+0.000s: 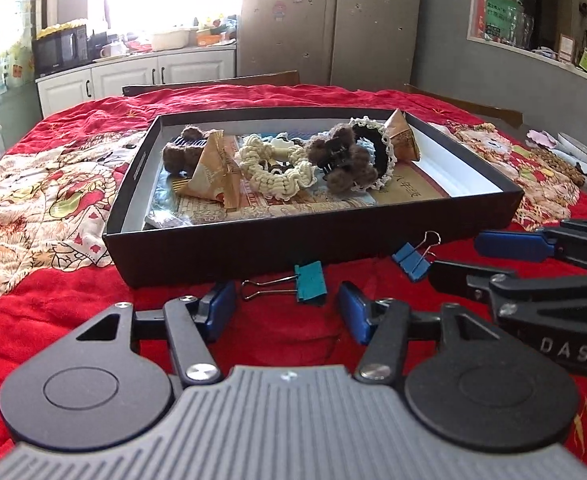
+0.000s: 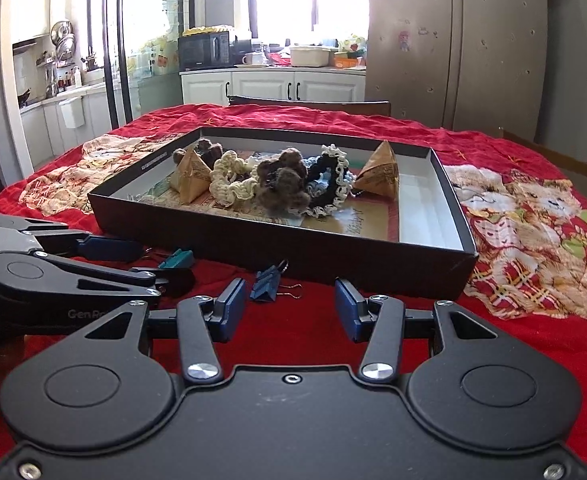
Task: Organize objects
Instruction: 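Withdraw both tools from the box toward the blue binder clips, then grasp a blue binder clip with the left tool while the right tool grasps the other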
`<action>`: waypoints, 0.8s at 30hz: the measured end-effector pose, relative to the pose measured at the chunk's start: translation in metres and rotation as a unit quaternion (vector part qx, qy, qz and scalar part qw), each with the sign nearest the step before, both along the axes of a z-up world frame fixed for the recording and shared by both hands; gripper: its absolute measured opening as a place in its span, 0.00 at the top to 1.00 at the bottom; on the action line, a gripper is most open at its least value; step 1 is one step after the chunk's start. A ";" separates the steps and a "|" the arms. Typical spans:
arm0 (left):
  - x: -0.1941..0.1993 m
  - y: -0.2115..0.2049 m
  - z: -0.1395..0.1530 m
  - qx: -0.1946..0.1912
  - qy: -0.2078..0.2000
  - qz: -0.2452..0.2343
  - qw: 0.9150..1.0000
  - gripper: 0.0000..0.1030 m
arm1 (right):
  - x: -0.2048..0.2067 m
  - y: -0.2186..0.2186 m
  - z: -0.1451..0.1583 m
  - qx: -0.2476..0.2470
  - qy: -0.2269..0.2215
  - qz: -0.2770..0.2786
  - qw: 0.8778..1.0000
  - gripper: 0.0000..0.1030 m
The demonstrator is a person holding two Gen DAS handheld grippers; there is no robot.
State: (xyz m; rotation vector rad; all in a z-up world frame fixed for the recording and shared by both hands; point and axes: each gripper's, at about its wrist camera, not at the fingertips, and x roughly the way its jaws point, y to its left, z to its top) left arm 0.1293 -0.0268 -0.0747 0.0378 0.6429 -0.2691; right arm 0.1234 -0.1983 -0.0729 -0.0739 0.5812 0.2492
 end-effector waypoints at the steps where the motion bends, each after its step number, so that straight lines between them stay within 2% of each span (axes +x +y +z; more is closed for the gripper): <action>1: 0.000 0.000 0.000 -0.001 0.000 0.002 1.000 0.34 | 0.001 0.002 -0.001 -0.001 0.000 0.001 1.000 0.55; 5: 0.001 -0.001 0.000 -0.003 0.000 0.010 1.000 0.35 | 0.006 0.007 -0.005 -0.012 0.000 0.005 1.000 0.55; 10: 0.001 0.001 0.000 -0.003 -0.002 0.029 1.000 0.50 | 0.010 0.014 -0.007 -0.022 0.000 0.010 1.000 0.56; 24: 0.000 0.003 0.000 0.001 -0.003 0.035 0.999 0.51 | 0.025 0.026 -0.014 -0.056 0.019 0.006 0.998 0.63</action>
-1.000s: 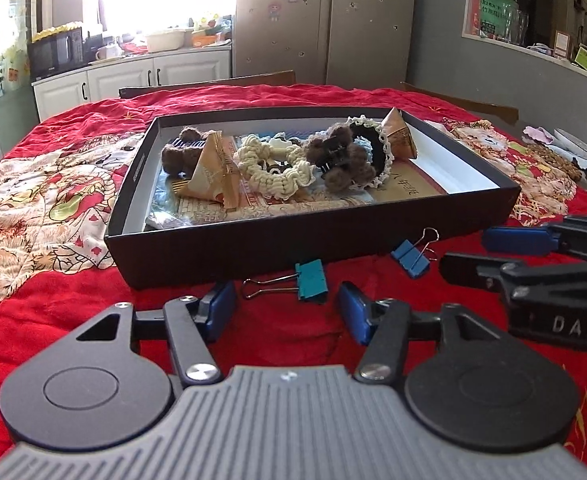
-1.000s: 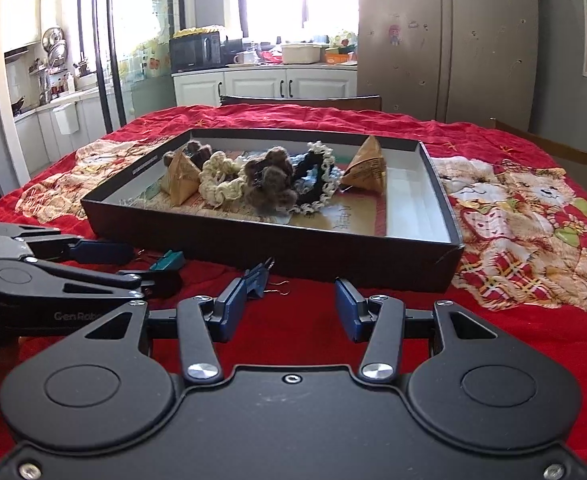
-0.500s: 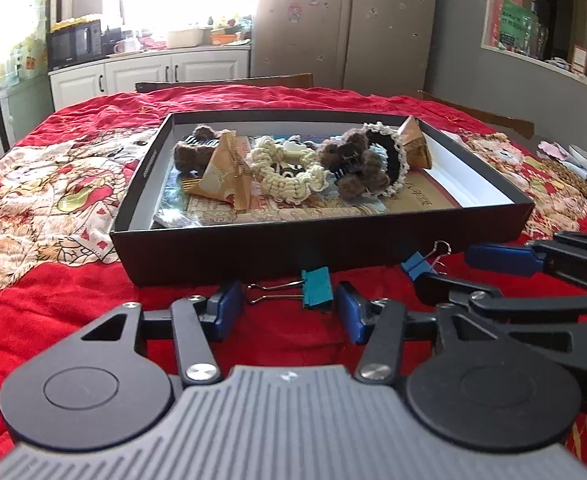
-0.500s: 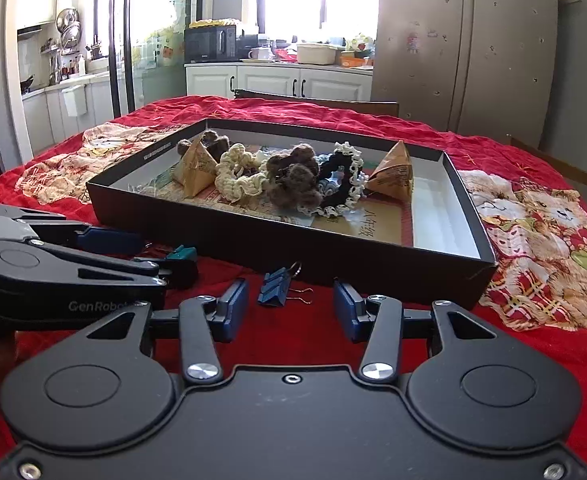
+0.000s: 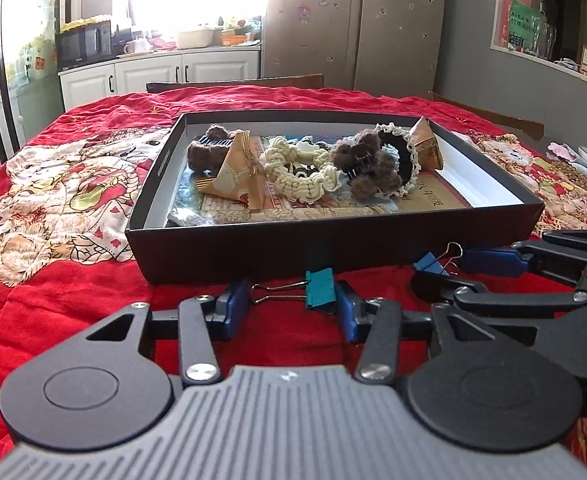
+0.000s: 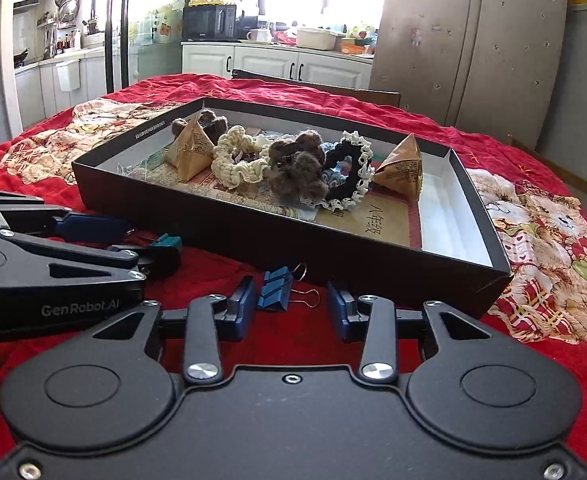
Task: Organize objects
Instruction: 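Grasp a blue binder clip with the left tool while the right tool grasps the other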
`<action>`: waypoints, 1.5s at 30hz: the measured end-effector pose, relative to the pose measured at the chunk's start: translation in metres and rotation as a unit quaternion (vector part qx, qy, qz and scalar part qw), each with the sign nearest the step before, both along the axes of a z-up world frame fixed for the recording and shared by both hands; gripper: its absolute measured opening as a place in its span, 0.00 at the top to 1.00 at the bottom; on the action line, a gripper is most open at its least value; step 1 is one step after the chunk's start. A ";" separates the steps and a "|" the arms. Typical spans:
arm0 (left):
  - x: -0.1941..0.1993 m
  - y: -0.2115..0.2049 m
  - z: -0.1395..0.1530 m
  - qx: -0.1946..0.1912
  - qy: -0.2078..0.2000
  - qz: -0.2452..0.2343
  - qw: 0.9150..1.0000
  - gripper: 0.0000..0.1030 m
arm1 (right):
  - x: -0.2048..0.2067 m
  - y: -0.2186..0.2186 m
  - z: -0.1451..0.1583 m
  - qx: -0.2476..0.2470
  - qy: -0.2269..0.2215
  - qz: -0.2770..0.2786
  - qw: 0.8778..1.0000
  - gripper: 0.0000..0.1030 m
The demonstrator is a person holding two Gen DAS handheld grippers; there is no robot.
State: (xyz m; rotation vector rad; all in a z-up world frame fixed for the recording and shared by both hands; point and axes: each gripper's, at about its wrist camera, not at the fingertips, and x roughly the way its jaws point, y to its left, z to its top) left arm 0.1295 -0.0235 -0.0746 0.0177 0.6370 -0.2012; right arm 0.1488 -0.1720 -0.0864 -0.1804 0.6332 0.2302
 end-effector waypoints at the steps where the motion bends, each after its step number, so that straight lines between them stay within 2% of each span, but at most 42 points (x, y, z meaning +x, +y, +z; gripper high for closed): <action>1: 0.000 0.000 0.000 0.001 0.000 0.000 1.000 0.51 | 0.000 0.000 0.000 0.000 0.000 0.000 1.000 0.66; 4: -0.001 0.000 0.000 0.000 0.000 -0.001 1.000 0.51 | 0.000 0.001 -0.001 0.000 0.000 0.004 1.000 0.69; 32: -0.009 0.001 0.002 0.000 -0.002 -0.009 1.000 0.51 | -0.022 -0.004 0.003 -0.007 -0.010 0.012 1.000 0.69; 45: -0.012 0.001 0.002 0.002 -0.002 -0.012 1.000 0.51 | -0.033 -0.012 0.012 0.005 -0.010 0.003 1.000 0.69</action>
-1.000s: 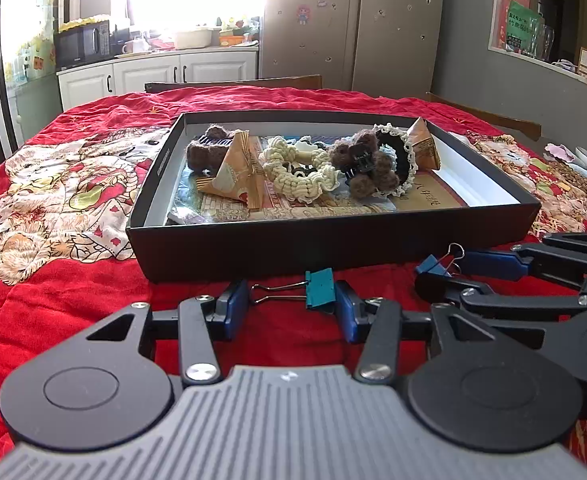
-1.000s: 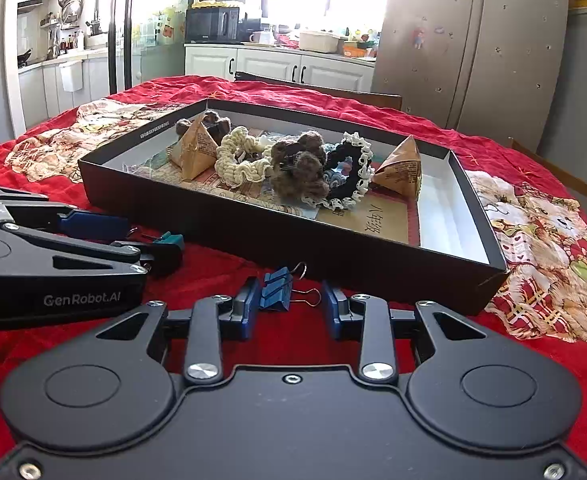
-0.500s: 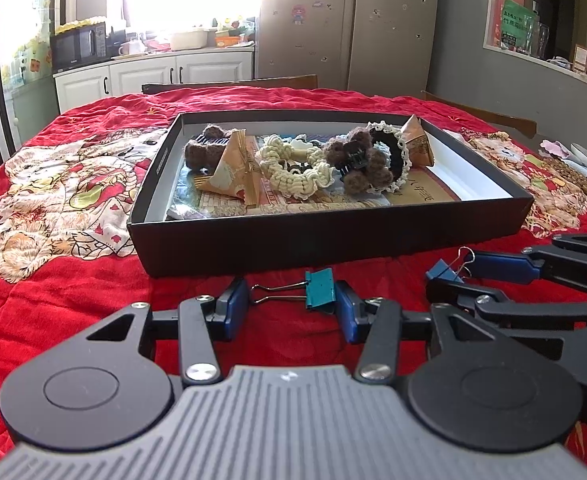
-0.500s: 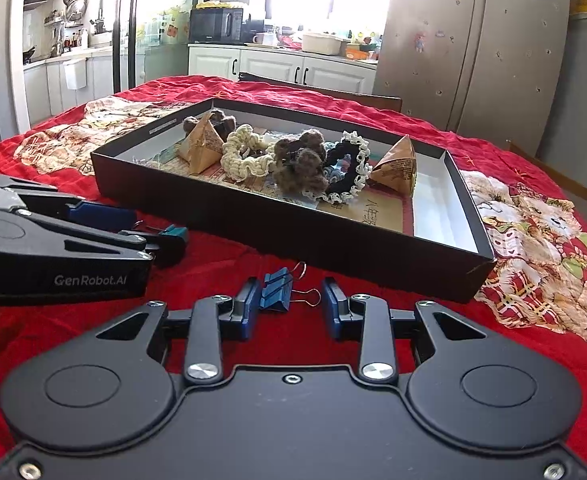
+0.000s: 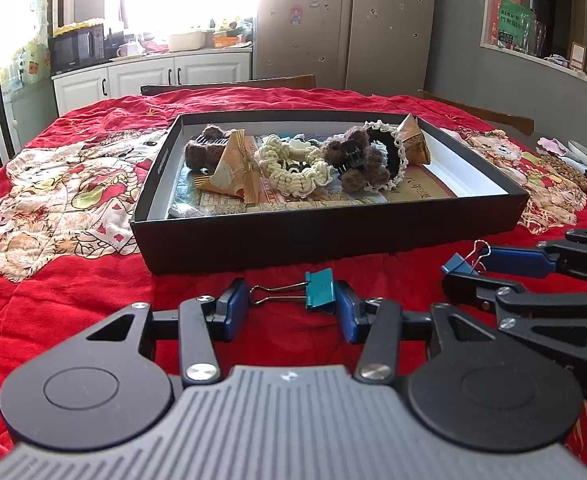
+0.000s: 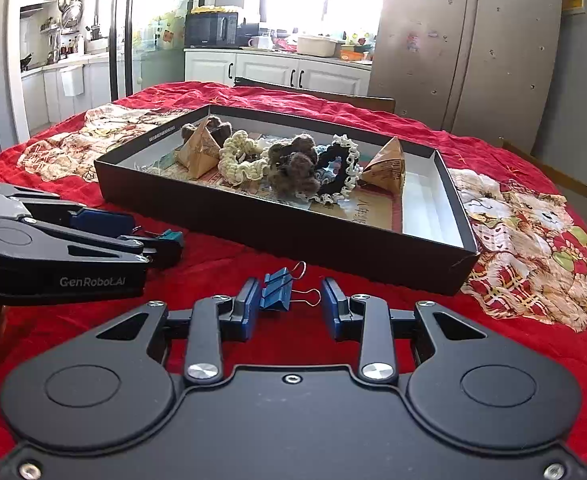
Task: Organize objects
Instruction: 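Grasp a blue binder clip with the left tool while the right tool grasps the other, then lift both blue binder clips and carry them over the box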
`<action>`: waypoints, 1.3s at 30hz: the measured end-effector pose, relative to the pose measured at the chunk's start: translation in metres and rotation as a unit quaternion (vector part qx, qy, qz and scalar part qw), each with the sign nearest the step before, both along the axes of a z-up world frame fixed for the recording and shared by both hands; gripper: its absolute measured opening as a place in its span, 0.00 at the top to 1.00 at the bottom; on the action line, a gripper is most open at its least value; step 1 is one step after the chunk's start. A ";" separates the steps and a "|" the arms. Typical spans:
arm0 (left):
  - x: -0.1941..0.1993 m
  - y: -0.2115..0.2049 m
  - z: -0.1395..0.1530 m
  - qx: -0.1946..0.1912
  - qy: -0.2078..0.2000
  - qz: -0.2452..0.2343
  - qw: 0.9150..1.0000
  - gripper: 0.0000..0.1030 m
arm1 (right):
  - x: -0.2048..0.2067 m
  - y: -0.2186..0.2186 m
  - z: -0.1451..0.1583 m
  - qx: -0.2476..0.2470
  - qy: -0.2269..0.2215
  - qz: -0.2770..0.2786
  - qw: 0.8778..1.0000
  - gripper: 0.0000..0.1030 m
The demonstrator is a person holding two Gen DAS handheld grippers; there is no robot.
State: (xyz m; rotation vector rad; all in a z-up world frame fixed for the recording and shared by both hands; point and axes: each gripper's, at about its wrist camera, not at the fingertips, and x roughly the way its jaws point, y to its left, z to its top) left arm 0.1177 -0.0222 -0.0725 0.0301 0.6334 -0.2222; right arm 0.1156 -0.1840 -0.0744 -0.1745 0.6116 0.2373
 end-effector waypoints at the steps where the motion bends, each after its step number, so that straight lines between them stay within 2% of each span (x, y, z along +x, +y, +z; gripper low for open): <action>1: -0.001 0.000 0.000 0.000 0.000 -0.001 1.000 0.51 | -0.001 -0.001 0.001 0.001 0.000 0.000 1.000 0.69; 10: -0.008 0.001 0.010 -0.003 -0.010 -0.010 1.000 0.51 | -0.007 -0.004 0.009 0.011 -0.009 0.002 1.000 0.69; 22: -0.012 0.002 0.047 -0.015 -0.052 -0.026 0.998 0.51 | -0.010 -0.013 0.037 0.030 -0.044 0.002 0.999 0.69; 29: 0.003 0.001 0.060 -0.009 -0.071 -0.019 0.997 0.51 | 0.005 -0.024 0.052 0.038 -0.058 -0.011 0.998 0.69; 34: 0.023 -0.002 0.057 0.000 -0.069 -0.015 0.997 0.51 | 0.022 -0.034 0.058 0.057 -0.062 -0.023 0.996 0.69; 39: 0.040 -0.006 0.049 0.000 -0.058 -0.012 0.998 0.51 | 0.035 -0.036 0.059 0.055 -0.072 -0.034 0.995 0.69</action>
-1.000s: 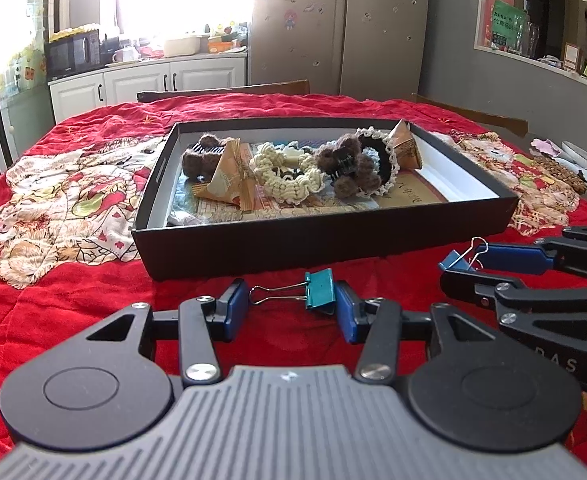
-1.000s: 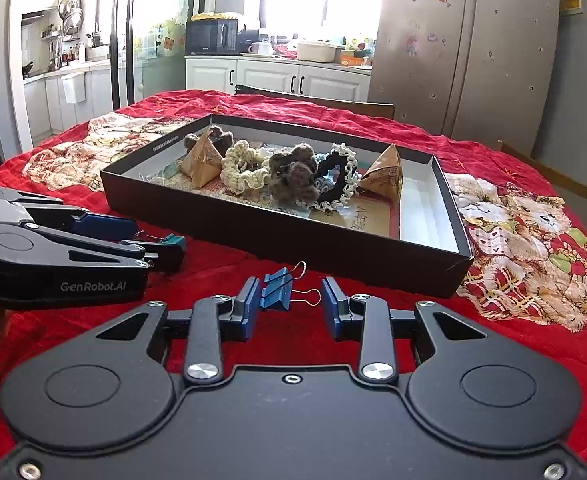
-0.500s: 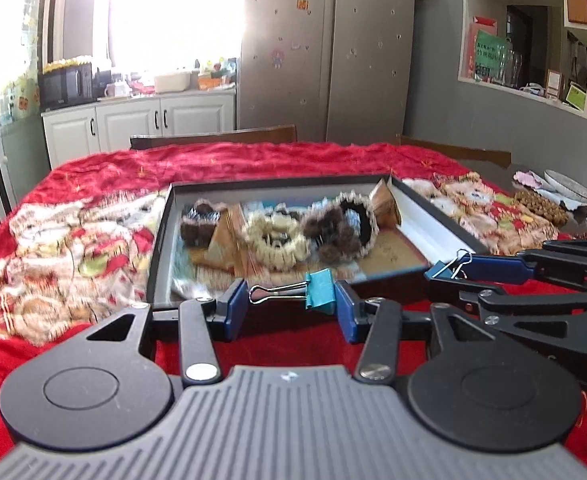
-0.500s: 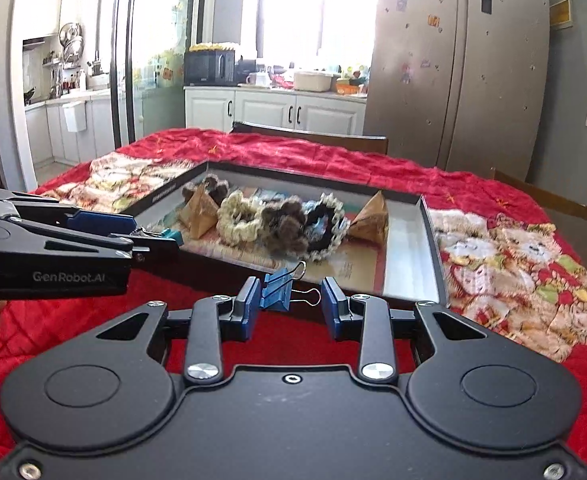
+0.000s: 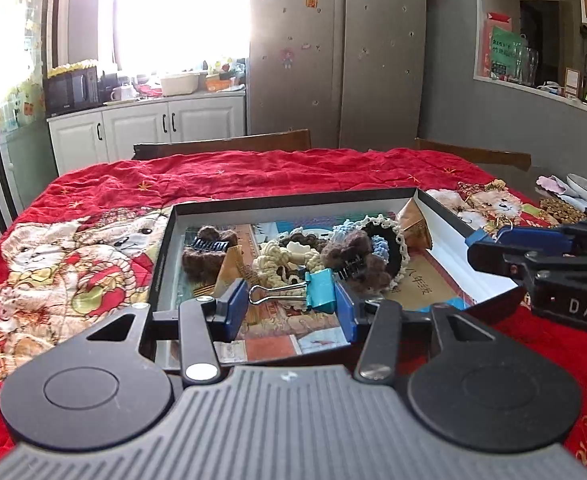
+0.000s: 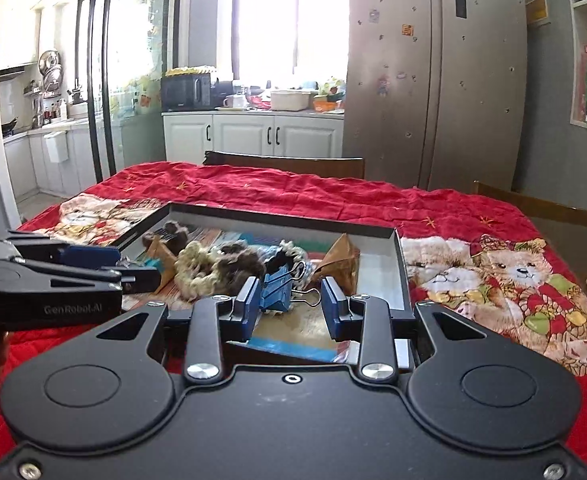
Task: Organize objects
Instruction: 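Lift both blue binder clips and carry them over the box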
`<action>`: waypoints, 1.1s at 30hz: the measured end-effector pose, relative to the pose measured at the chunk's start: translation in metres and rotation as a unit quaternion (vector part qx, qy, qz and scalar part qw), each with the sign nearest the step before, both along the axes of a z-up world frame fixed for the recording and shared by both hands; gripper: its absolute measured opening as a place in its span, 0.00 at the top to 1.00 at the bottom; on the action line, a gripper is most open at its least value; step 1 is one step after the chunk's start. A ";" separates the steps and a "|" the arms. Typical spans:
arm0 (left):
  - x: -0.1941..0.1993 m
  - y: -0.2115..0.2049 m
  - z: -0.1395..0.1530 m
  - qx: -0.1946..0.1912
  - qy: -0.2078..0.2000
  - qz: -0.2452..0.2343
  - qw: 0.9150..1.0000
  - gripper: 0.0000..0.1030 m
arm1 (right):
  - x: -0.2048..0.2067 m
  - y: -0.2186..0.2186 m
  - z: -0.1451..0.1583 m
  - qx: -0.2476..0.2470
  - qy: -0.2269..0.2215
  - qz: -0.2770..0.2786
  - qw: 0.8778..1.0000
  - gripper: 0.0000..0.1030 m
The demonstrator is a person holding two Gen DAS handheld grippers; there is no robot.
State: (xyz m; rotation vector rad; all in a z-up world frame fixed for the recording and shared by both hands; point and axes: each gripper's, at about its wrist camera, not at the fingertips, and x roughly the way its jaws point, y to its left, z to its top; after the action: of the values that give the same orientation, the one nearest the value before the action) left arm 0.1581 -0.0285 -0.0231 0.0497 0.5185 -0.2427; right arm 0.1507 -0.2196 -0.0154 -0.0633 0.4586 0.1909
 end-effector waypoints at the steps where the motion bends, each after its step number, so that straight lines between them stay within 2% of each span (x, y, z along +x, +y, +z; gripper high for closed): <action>1: 0.002 -0.001 -0.001 0.001 0.000 0.000 1.000 0.51 | 0.003 0.000 0.000 -0.001 0.000 -0.002 1.000 0.69; 10: 0.021 -0.004 -0.004 0.002 -0.003 0.005 1.000 0.51 | 0.031 -0.010 -0.013 0.015 0.017 -0.018 1.000 0.69; 19: 0.036 -0.010 -0.019 0.027 0.011 0.002 1.000 0.51 | 0.058 -0.016 -0.032 0.022 0.046 -0.019 0.999 0.69; 33: 0.044 -0.015 -0.025 0.037 0.012 0.002 0.999 0.51 | 0.075 -0.012 -0.049 0.020 0.078 -0.016 0.997 0.69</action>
State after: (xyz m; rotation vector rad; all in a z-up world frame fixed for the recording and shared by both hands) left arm 0.2022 -0.0431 -0.0486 0.1175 0.5505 -0.2211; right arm 0.2253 -0.2311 -0.0644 -0.0021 0.6118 0.1750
